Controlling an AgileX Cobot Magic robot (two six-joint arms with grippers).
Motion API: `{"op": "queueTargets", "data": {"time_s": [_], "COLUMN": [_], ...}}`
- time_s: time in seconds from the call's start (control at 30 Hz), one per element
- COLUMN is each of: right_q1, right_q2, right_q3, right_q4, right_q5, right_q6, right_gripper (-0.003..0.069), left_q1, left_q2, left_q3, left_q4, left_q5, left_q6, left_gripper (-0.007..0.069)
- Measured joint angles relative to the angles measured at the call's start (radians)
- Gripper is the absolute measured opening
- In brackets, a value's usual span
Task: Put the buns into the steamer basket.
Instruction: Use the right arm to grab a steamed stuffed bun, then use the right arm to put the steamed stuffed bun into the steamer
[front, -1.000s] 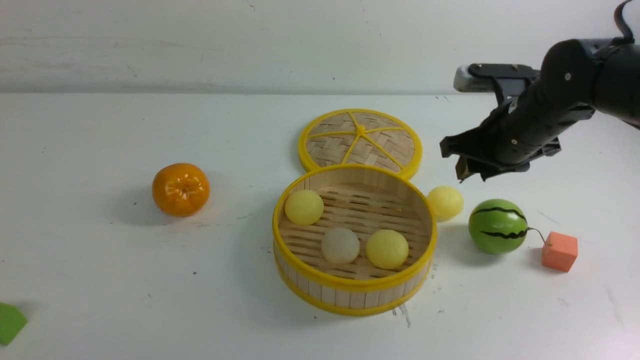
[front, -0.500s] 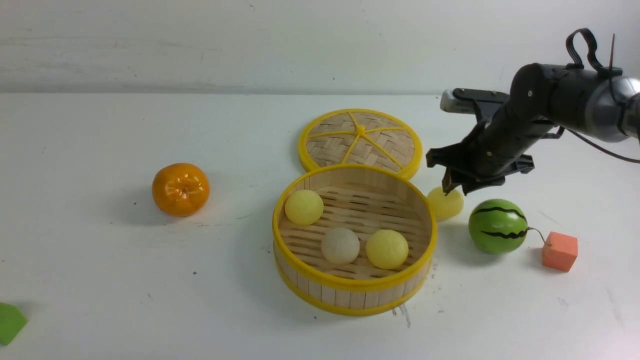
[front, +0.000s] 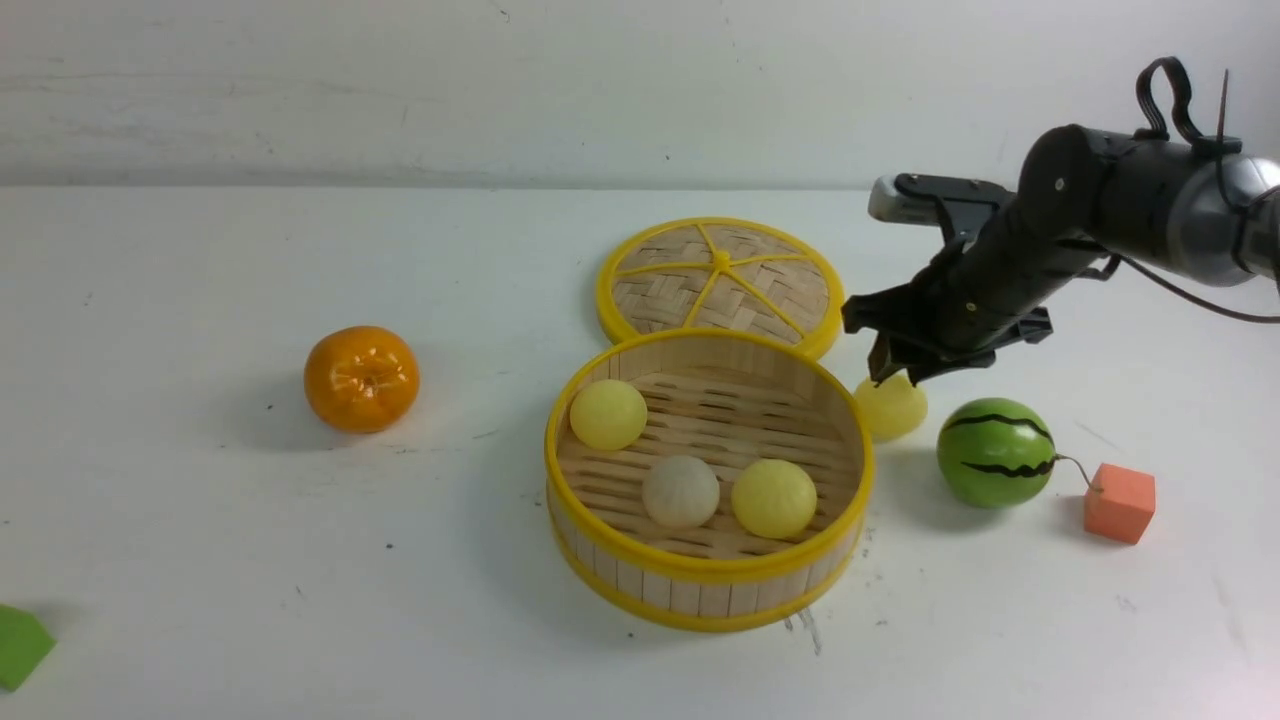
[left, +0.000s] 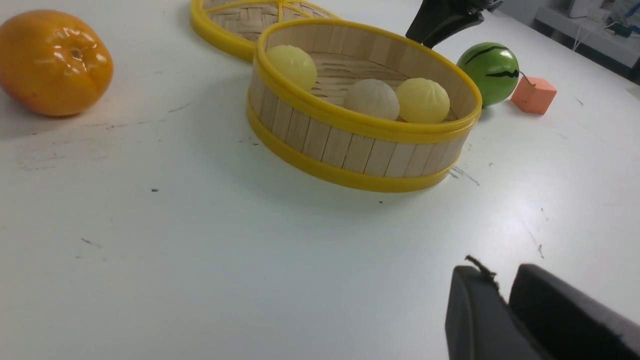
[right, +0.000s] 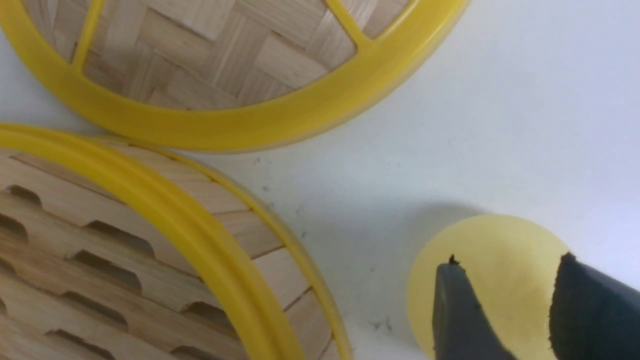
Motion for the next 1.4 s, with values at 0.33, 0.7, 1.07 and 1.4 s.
{"op": "queueTargets", "data": {"time_s": [0.33,0.7,1.07,1.4], "right_q1": [0.000,0.000,0.043,0.197], "right_q2": [0.026,0.028,-0.153,-0.143], "right_q3": [0.000,-0.001,0.000,-0.001], "right_q4": [-0.009,-0.021,0.019,0.048], "right_q5": [-0.012,-0.013,0.083,0.090], "right_q6": [0.000,-0.008,-0.094,-0.098], "right_gripper": [0.0239,-0.0001,-0.0003,0.0003], "left_q1": [0.000,0.000,0.000,0.000], "left_q2": [0.000,0.000,0.000,0.000], "left_q3": [0.000,0.000,0.000,0.000], "left_q4": [0.000,0.000,0.000,0.000], "left_q5": [0.000,0.000,0.000,0.000], "left_q6": [0.000,0.000,0.000,0.000], "left_gripper": [0.0102,0.0112,0.0124,0.0130]}}
